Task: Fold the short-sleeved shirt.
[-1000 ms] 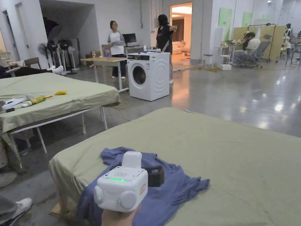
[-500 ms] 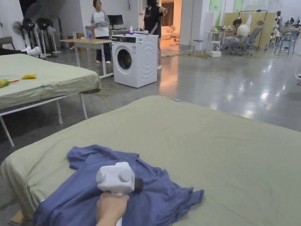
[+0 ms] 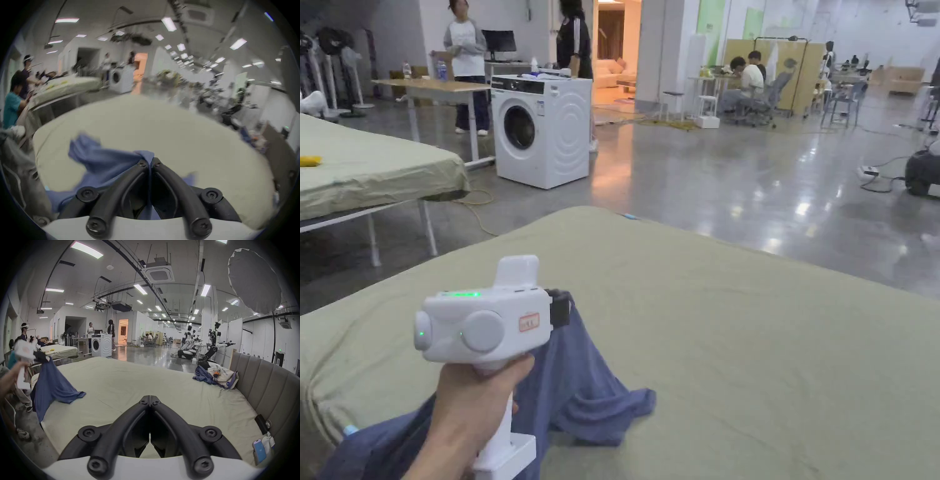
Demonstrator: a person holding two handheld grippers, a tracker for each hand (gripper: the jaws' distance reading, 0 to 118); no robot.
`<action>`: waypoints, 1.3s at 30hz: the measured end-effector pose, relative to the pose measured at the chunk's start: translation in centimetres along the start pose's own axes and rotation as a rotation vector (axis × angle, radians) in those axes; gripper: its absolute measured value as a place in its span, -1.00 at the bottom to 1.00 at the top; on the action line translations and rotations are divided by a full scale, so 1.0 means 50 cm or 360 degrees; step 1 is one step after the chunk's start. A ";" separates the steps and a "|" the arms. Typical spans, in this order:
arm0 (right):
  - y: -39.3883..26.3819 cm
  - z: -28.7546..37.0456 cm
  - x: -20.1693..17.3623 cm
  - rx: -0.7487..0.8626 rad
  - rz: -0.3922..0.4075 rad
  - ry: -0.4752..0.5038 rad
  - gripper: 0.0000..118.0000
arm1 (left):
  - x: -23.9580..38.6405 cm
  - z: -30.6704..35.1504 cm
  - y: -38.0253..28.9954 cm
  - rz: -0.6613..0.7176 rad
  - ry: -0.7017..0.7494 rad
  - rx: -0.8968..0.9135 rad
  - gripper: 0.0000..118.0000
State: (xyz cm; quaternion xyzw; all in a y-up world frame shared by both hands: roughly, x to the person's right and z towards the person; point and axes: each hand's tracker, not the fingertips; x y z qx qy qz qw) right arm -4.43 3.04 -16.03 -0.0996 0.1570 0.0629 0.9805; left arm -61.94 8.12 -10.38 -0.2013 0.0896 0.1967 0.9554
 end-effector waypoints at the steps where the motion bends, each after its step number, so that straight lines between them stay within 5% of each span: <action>1: 0.009 0.016 0.007 0.0013 0.0002 -0.0013 -0.97 | 0.038 0.029 0.026 -0.0088 -0.0074 0.0094 -0.98; 2: 0.018 0.035 0.015 0.0026 0.0001 -0.0040 -0.97 | 0.093 0.062 0.073 -0.0414 -0.0097 0.0339 -0.98; 5: 0.034 0.088 0.053 0.0062 -0.0025 -0.0083 -0.97 | 0.220 0.098 0.146 -0.0549 -0.0364 0.0359 -0.98; 17: 0.041 0.252 0.266 0.0146 -0.0142 -0.0419 -0.97 | 0.760 0.090 0.152 -0.0809 -0.0916 0.0275 -0.98; 21: 0.023 0.284 0.317 0.0141 -0.0128 -0.0483 -0.97 | 0.863 0.002 0.034 -0.0923 -0.0954 0.0118 -0.98; 32: -0.065 0.297 0.373 0.0021 -0.0221 -0.0544 -0.97 | 1.015 -0.354 -0.546 -0.0924 -0.0876 -0.0680 -0.93; 33: -0.071 0.296 0.374 0.0011 -0.0223 -0.0540 -0.97 | 1.013 -0.364 -0.575 -0.0907 -0.0853 -0.0676 -0.78; 34: -0.077 0.296 0.374 -0.0004 -0.0218 -0.0536 -0.97 | 1.003 -0.369 -0.594 -0.0858 -0.0817 -0.0633 -0.15; 35: -0.080 0.294 0.373 -0.0015 -0.0212 -0.0537 -0.97 | 0.988 -0.371 -0.603 -0.0779 -0.0817 -0.0557 0.96; 37: -0.083 0.295 0.372 -0.0020 -0.0208 -0.0514 -0.97 | 0.969 -0.359 -0.583 -0.0669 -0.0893 -0.0553 0.98; 38: -0.084 0.296 0.370 -0.0016 -0.0200 -0.0514 -0.97 | 0.937 -0.340 -0.558 -0.0471 -0.1127 -0.0384 0.98; 39: -0.086 0.297 0.369 -0.0009 -0.0184 -0.0512 -0.97 | 0.921 -0.305 -0.516 -0.0562 -0.1065 -0.0338 0.98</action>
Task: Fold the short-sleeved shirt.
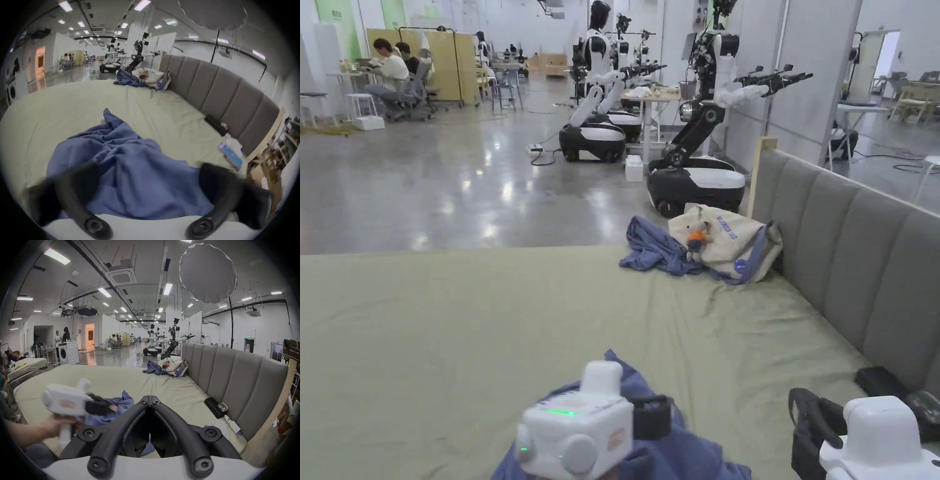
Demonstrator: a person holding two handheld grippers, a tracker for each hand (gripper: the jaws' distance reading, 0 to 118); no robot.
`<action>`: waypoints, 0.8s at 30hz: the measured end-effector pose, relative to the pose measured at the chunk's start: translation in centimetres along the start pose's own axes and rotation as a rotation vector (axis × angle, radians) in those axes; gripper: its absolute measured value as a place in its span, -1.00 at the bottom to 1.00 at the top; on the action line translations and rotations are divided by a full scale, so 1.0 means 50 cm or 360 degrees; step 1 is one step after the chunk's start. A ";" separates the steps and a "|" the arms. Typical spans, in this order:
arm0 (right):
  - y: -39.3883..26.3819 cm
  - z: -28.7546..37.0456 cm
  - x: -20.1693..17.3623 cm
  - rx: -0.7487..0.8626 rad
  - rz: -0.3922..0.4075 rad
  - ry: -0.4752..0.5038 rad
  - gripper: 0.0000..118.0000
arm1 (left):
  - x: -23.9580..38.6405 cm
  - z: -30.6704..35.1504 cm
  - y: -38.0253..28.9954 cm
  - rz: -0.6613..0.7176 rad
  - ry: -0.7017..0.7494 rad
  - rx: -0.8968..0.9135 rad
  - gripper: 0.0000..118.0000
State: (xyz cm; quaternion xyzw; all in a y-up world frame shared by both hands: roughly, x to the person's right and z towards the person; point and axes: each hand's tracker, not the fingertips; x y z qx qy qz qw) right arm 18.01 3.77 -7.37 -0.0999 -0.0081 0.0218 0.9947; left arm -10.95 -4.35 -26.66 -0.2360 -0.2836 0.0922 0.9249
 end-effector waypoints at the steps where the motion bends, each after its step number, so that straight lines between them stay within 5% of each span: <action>1: -0.001 0.002 -0.001 0.0014 0.0021 -0.0008 -0.97 | 0.018 0.084 0.026 -0.0031 0.0094 0.0126 0.99; 5: -0.010 0.011 0.000 0.0040 0.0020 -0.0024 -0.97 | -0.003 0.352 0.068 -0.0060 0.0238 0.0505 1.00; 9: -0.027 0.035 -0.003 0.0034 -0.0039 -0.0038 -0.97 | 0.000 0.545 0.052 -0.0138 0.0530 0.0458 1.00; 10: -0.030 0.042 -0.006 0.0027 -0.0044 -0.0038 -0.97 | -0.005 0.580 0.028 -0.0112 0.0496 0.0515 0.73; 11: -0.033 0.052 -0.009 0.0018 -0.0058 -0.0035 -0.97 | -0.005 0.611 0.005 -0.0108 0.0501 0.0609 -0.42; 12: -0.037 0.060 -0.012 0.0016 -0.0066 -0.0030 -0.97 | 0.005 0.628 -0.013 -0.0133 0.0627 0.0633 -1.00; 13: -0.040 0.066 -0.015 0.0010 -0.0066 -0.0023 -0.97 | 0.015 0.653 -0.028 -0.0185 0.0800 0.0606 -1.00; 24: -0.031 0.099 -0.021 -0.0004 -0.0038 -0.0052 -0.97 | -0.031 0.615 -0.063 -0.0028 0.0581 0.0468 -1.00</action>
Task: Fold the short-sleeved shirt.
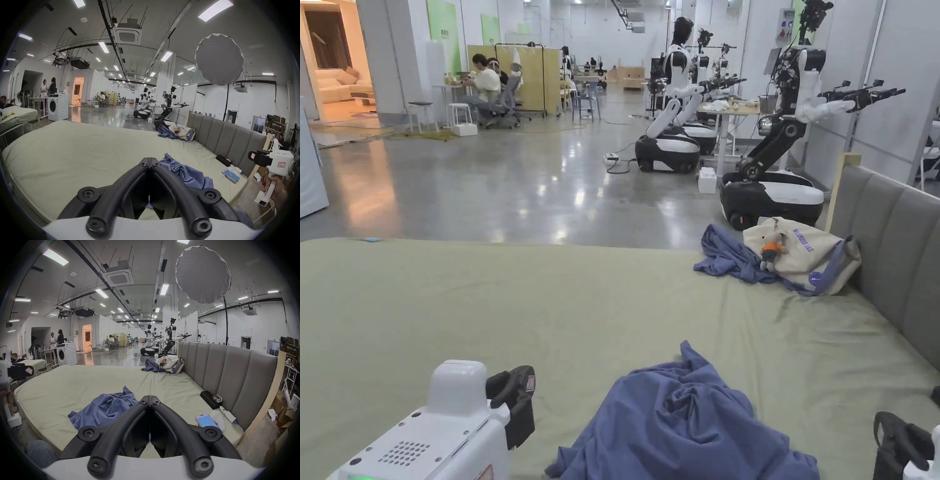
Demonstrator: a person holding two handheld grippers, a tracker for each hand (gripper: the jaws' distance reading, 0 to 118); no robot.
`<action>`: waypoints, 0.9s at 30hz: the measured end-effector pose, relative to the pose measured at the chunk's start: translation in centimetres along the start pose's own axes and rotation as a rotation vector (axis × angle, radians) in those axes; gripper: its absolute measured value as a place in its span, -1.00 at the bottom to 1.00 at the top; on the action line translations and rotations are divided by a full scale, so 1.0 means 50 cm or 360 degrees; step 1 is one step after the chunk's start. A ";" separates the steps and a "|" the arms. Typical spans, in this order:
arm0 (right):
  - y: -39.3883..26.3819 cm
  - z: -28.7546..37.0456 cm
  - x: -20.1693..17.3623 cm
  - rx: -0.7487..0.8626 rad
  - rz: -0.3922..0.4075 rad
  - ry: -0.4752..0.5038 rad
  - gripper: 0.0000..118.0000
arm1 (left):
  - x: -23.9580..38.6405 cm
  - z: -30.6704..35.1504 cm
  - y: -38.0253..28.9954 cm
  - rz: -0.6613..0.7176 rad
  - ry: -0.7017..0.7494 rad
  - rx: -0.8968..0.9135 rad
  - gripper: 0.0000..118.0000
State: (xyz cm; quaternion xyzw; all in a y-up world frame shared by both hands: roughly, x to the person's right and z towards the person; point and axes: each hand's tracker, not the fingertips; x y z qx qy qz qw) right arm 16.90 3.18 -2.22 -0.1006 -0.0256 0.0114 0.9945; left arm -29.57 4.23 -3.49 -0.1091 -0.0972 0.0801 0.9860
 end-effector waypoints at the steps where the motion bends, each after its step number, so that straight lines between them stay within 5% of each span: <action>1: 0.001 -0.002 0.001 0.0000 0.0005 -0.0003 -0.97 | -0.008 -0.008 -0.002 0.0021 -0.0015 -0.0021 -1.00; 7: -0.009 -0.030 0.016 -0.0050 0.0006 0.0002 -0.97 | -0.035 -0.123 -0.003 0.0076 -0.0030 -0.0171 -1.00; 12: -0.021 -0.070 0.032 -0.0101 -0.0029 0.0009 -0.97 | -0.006 -0.430 0.033 -0.0006 -0.0125 -0.0480 -0.98; 13: -0.023 -0.081 0.034 -0.0127 -0.0028 0.0006 -0.97 | 0.014 -0.519 0.045 -0.0090 -0.0137 -0.0644 -0.60; 14: -0.026 -0.091 0.038 -0.0139 -0.0036 0.0006 -0.97 | 0.035 -0.602 0.047 -0.0151 -0.0119 -0.0743 0.72; 15: -0.029 -0.101 0.041 -0.0148 -0.0042 0.0010 -0.97 | 0.053 -0.689 0.042 -0.0155 -0.0124 -0.0876 1.00; 20: -0.046 -0.149 0.052 -0.0206 -0.0028 -0.0007 -0.97 | 0.150 -0.950 0.007 -0.0210 -0.0318 -0.1231 1.00; 24: -0.061 -0.179 0.063 -0.0251 -0.0017 -0.0036 -0.97 | 0.178 -1.085 -0.093 -0.0462 -0.0214 -0.1501 0.94; 26: -0.067 -0.189 0.068 -0.0270 -0.0016 -0.0049 -0.97 | 0.161 -1.095 -0.128 -0.0395 -0.0241 -0.1697 0.52; 27: -0.070 -0.194 0.071 -0.0282 -0.0017 -0.0045 -0.97 | 0.155 -1.072 -0.128 -0.0405 -0.0220 -0.1573 0.29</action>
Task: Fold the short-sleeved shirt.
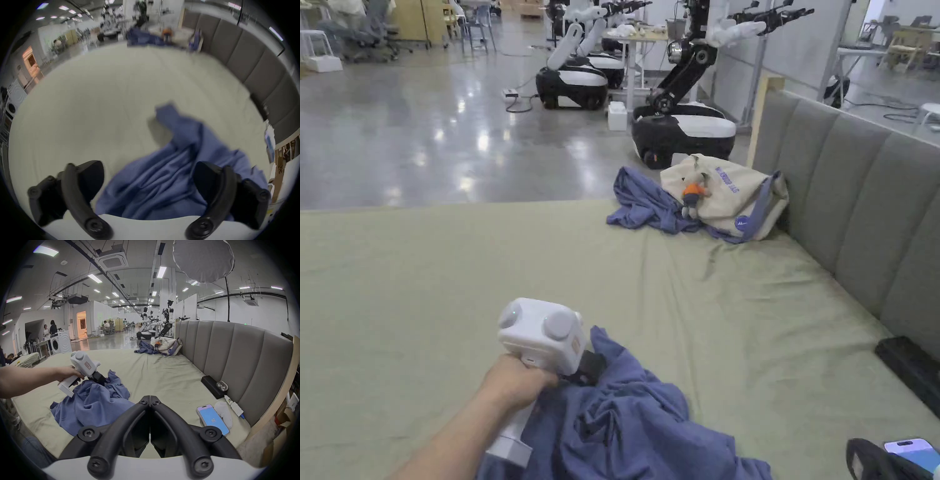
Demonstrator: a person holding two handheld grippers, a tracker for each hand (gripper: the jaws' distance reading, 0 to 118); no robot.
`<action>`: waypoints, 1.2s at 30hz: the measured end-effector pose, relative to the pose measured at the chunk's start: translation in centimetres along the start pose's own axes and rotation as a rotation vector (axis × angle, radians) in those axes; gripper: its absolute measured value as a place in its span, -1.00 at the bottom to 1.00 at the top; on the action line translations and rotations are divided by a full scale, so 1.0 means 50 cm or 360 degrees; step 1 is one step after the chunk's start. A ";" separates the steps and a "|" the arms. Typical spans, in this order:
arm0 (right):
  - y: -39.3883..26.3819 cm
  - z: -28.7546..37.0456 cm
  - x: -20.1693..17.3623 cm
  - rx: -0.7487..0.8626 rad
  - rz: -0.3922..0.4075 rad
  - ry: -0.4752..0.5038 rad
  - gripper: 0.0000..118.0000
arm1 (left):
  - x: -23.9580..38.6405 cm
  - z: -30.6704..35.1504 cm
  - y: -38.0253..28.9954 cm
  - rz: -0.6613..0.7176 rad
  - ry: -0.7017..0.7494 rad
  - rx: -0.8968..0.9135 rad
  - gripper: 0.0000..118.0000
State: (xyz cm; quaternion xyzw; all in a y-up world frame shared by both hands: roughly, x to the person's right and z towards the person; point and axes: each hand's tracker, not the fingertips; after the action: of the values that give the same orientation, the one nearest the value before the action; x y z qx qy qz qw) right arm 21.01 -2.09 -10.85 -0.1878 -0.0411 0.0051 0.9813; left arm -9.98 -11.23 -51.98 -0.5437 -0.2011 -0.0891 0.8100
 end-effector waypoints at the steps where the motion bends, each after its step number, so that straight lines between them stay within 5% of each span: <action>1: -0.002 -0.005 0.001 -0.0008 -0.0005 0.0002 -0.97 | -0.008 0.016 -0.011 0.0029 -0.0046 0.0103 -0.22; 2: -0.005 -0.013 0.002 -0.0027 -0.0005 0.0008 -0.96 | -0.012 0.032 -0.023 0.0090 -0.0036 0.0084 -0.82; 4: -0.008 -0.031 -0.001 -0.0078 0.0001 0.0034 -0.74 | -0.041 0.059 -0.050 0.0132 -0.0059 0.0174 -0.82; 6: -0.003 -0.062 -0.002 -0.0177 -0.0033 0.0153 0.73 | -0.070 0.081 -0.071 0.0244 -0.0226 0.0091 -0.82; 7: 0.003 -0.088 0.000 -0.0264 -0.0037 0.0221 1.00 | -0.071 0.111 -0.091 0.0175 -0.0169 0.0205 -0.82; 15: -0.018 -0.390 -0.002 -0.1041 -0.0288 0.0516 0.91 | -0.143 0.357 -0.283 0.0302 -0.0167 0.0618 -0.82; 16: -0.026 -0.417 0.001 -0.1106 -0.0335 0.0593 0.75 | -0.148 0.377 -0.301 0.0302 -0.0132 0.0673 -0.82; 18: -0.051 -0.440 0.005 -0.1141 -0.0420 0.0637 -0.56 | -0.154 0.403 -0.329 0.0310 -0.0122 0.0680 -0.82; 19: -0.063 -0.443 0.005 -0.1172 -0.0479 0.0645 -0.92 | -0.170 0.406 -0.327 0.0329 -0.0125 0.0698 -0.82; 22: -0.072 -0.398 0.011 -0.1065 -0.0538 0.0661 -0.92 | -0.170 0.431 -0.358 0.0351 -0.0127 0.0739 -0.82; 28: 0.064 -0.224 0.077 -0.0451 -0.0669 0.0640 -0.92 | -0.194 0.572 -0.407 0.0400 -0.0055 0.1067 -0.82; 36: 0.392 -0.041 0.121 0.0078 -0.0601 0.0750 -0.92 | -0.210 0.890 -0.402 0.0417 -0.0004 0.1434 -0.82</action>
State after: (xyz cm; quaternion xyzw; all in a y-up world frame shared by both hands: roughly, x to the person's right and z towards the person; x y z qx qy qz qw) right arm 27.33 15.52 -19.51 -0.1490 0.1537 -0.2201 0.9517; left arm -36.93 20.91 -24.85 -0.1587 -0.1503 0.1107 0.9695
